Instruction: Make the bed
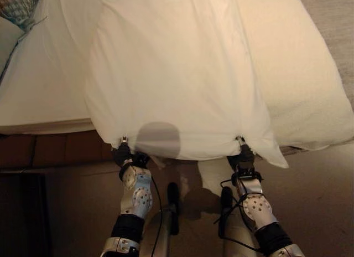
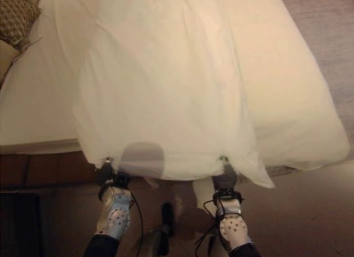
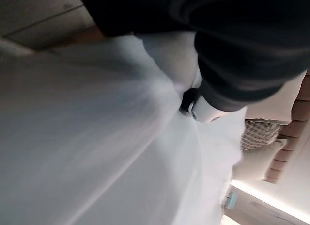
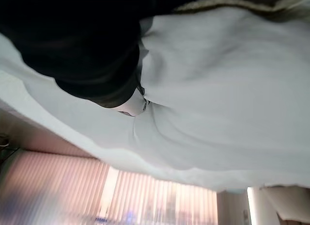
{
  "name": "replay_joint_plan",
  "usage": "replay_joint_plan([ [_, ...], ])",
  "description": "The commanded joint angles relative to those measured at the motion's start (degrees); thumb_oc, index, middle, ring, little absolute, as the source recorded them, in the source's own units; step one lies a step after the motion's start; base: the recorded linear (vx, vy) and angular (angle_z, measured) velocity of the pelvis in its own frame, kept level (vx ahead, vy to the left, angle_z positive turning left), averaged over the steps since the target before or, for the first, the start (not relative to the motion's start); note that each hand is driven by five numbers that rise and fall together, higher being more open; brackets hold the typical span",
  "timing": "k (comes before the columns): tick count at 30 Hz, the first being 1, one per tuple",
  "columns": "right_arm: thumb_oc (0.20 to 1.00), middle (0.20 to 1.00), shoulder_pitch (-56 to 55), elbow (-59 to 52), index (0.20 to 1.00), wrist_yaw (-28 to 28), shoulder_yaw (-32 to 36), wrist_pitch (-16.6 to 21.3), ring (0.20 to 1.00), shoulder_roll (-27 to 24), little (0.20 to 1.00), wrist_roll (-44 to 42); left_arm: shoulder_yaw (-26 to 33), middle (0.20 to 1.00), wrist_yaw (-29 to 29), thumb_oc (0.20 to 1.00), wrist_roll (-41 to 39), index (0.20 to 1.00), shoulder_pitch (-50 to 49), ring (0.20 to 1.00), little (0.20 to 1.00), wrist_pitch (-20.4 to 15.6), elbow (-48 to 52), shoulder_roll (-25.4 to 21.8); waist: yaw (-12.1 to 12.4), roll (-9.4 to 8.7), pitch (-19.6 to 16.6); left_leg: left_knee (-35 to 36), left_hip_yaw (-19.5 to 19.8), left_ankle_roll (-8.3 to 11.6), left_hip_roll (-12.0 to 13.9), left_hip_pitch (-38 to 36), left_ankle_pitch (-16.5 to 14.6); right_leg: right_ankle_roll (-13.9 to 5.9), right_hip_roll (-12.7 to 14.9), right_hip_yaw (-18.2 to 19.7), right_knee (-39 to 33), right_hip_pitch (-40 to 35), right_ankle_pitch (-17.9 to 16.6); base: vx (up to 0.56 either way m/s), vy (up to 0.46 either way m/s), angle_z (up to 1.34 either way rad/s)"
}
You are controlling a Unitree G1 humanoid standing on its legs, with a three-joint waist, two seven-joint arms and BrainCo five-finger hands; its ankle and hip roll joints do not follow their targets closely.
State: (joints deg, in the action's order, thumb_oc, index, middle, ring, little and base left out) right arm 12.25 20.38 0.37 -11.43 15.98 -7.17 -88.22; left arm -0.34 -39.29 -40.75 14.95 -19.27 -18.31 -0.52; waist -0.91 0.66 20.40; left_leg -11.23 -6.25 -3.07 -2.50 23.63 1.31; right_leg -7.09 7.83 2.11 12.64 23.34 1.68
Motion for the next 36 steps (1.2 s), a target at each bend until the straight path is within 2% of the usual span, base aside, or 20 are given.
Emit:
replay_joint_plan([
  [1, 0.200, 0.200, -1.34, -0.31, 0.200, 3.44, 5.82, 1.82, 0.200, -3.67, 0.200, 3.66, 12.70, 0.200, -6.60, 0.200, 2.06, 0.200, -3.78, 0.200, 0.200, -4.26, 1.02, -6.14, 0.09, -0.30, -1.55, 3.66, 2.91, 3.41, -0.46, -1.57, -1.31, 0.64, -3.03, 0.65, -3.77, 2.06, -4.31, -0.04, 0.066, 0.05],
  [4, 0.200, 0.200, -0.29, 7.24, 0.200, 4.83, 6.68, -0.04, 0.200, -3.88, 0.200, 5.68, 16.62, 0.200, -8.21, 0.200, 0.48, 0.200, -3.38, 0.200, 0.200, -5.38, -3.64, -6.10, 0.81, 0.48, -1.95, 4.18, 1.89, 3.38, -0.22, -0.51, -0.84, -0.55, -1.90, 0.06, -4.68, 2.72, -5.60, -0.03, -0.005, -0.05],
  [9, 0.200, 0.200, -0.35, 15.30, 0.200, 3.92, 7.50, -1.02, 0.200, -4.97, 0.200, 10.46, 19.55, 0.200, -8.33, 0.200, 1.02, 0.200, -2.62, 0.200, 0.200, -5.08, -10.35, -7.88, 0.95, 0.63, -2.38, 4.45, 2.56, 3.85, 0.07, -0.18, -0.06, -0.20, -1.88, -1.11, -5.72, 1.86, -5.42, -0.01, -0.073, 0.00],
  [11, 0.200, 0.200, 0.12, 21.03, 0.200, 3.44, 7.89, -1.63, 0.200, -5.16, 0.200, 12.73, 21.57, 0.200, -8.45, 0.200, 0.86, 0.200, -1.31, 0.200, 0.200, -5.00, -18.12, -9.66, 0.94, 0.69, -2.39, 5.05, 3.33, 4.39, 0.38, 0.02, 0.77, 0.20, -2.25, -1.93, -5.79, 1.59, -5.04, -0.01, -0.107, 0.15],
  [14, 0.200, 0.200, 0.47, 25.69, 0.200, 2.77, 7.70, -2.13, 0.200, -5.50, 0.200, 15.76, 22.58, 0.200, -8.29, 0.200, -0.07, 0.200, -0.41, 0.200, 0.200, -4.86, -24.26, -10.59, 0.97, 0.77, -2.33, 5.86, 3.75, 4.72, 0.63, -0.12, 1.31, 0.41, -2.27, -2.89, -5.80, 1.39, -4.70, 0.00, -0.069, 0.19],
  [16, 0.200, 0.200, 1.14, 30.18, 0.200, 1.99, 6.74, -2.74, 0.200, -5.59, 0.200, 19.33, 23.78, 0.200, -8.44, 0.200, -2.43, 0.200, 1.05, 0.200, 0.200, -4.78, -32.92, -11.64, 0.89, 0.72, -2.29, 6.24, 3.93, 5.18, 0.97, -0.19, 1.65, 0.45, -2.16, -3.81, -5.72, 1.16, -4.32, 0.02, -0.078, 0.12],
  [18, 0.200, 0.200, 1.48, 32.63, 0.200, 1.62, 5.82, -3.20, 0.200, -5.63, 0.200, 21.81, 24.07, 0.200, -7.60, 0.200, -3.21, 0.200, 1.82, 0.200, 0.200, -3.69, -37.88, -12.44, 0.77, 0.62, -2.08, 6.21, 3.92, 5.34, 1.18, -0.18, 1.67, 0.45, -2.04, -4.39, -5.68, 1.00, -4.13, 0.01, -0.051, 0.13],
  [19, 0.200, 0.200, 1.75, 35.84, 0.200, 0.76, 4.93, -3.69, 0.200, -5.67, 0.200, 24.59, 24.05, 0.200, -7.27, 0.200, -4.04, 0.200, 2.31, 0.200, 0.200, -2.51, -43.44, -12.82, 0.76, 0.42, -1.99, 5.99, 3.76, 5.46, 1.56, -0.08, 1.63, 0.40, -1.89, -5.15, -5.34, 1.02, -3.92, 0.01, -0.021, 0.09],
  [22, 0.200, 0.200, 2.25, 40.48, 0.200, -0.45, 4.41, -4.80, 0.200, -5.24, 0.200, 28.04, 24.37, 0.200, -6.02, 0.200, -6.71, 0.200, 3.22, 0.200, 0.200, -1.58, -49.64, -13.54, 0.47, 0.12, -1.62, 5.97, 3.82, 5.63, 1.72, -0.14, 1.60, 0.24, -1.58, -5.77, -5.14, 0.81, -3.82, 0.03, -0.011, 0.03],
  [29, 0.200, 0.200, 2.40, 47.77, 0.200, -3.42, 3.19, -7.55, 0.200, -5.35, 0.200, 38.41, 24.53, 0.200, -6.11, 0.200, -8.27, 0.200, 2.74, 0.200, 0.200, 0.17, -56.51, -13.95, 0.17, -0.91, -1.08, 5.16, 3.60, 5.33, 1.91, -0.02, 0.87, -0.01, -1.13, -6.57, -4.76, 0.63, -3.91, 0.04, 0.010, 0.07],
  [30, 0.341, 0.341, 2.11, 48.49, 0.341, -2.80, 2.48, -8.58, 0.341, -5.32, 0.341, 40.88, 24.51, 0.200, -6.00, 0.200, -7.69, 0.200, 2.37, 0.200, 0.200, 0.46, -57.07, -14.29, 0.18, -1.06, -1.08, 5.21, 3.60, 5.28, 1.97, -0.09, 0.81, -0.11, -1.06, -6.59, -4.92, 0.45, -3.97, 0.04, 0.014, 0.00],
  [31, 0.796, 0.796, 1.91, 49.17, 0.796, -2.49, 2.23, -9.27, 0.796, -5.53, 0.796, 41.76, 24.34, 0.460, -5.90, 0.460, -7.50, 0.460, 2.22, 0.460, 0.460, 0.60, -56.83, -14.21, 0.16, -1.19, -1.04, 5.16, 3.55, 5.31, 1.92, -0.11, 0.76, -0.16, -0.99, -6.60, -5.02, 0.28, -4.02, 0.05, 0.016, -0.02],
  [32, 1.000, 1.000, 1.84, 49.58, 1.000, -2.50, 1.98, -9.63, 1.000, -5.61, 1.000, 43.00, 24.08, 0.805, -5.78, 0.805, -7.40, 0.805, 1.84, 0.805, 0.805, 0.73, -56.96, -13.79, 0.18, -1.28, -1.04, 5.17, 3.53, 5.26, 1.92, -0.19, 0.68, -0.23, -0.96, -6.66, -5.18, 0.15, -4.05, 0.03, 0.009, 0.01],
  [33, 1.000, 1.000, 1.81, 49.58, 1.000, -2.51, 2.00, -9.64, 1.000, -5.63, 1.000, 43.08, 24.06, 1.000, -5.77, 1.000, -7.40, 1.000, 1.77, 1.000, 1.000, 0.73, -56.92, -13.75, 0.18, -1.25, -1.07, 5.18, 3.53, 5.25, 1.92, -0.22, 0.67, -0.23, -0.96, -6.67, -5.24, 0.09, -4.07, 0.04, 0.018, 0.05],
  [36, 1.000, 1.000, 1.33, 50.51, 1.000, -2.33, 1.22, -10.73, 1.000, -5.33, 1.000, 45.74, 23.91, 1.000, -5.02, 1.000, -7.63, 1.000, 0.71, 1.000, 1.000, 1.16, -57.18, -13.41, 0.27, -1.48, -1.04, 5.37, 3.72, 5.09, 1.85, -0.73, 0.62, -0.32, -0.90, -6.58, -5.33, -0.44, -4.14, 0.04, 0.012, 0.10],
])
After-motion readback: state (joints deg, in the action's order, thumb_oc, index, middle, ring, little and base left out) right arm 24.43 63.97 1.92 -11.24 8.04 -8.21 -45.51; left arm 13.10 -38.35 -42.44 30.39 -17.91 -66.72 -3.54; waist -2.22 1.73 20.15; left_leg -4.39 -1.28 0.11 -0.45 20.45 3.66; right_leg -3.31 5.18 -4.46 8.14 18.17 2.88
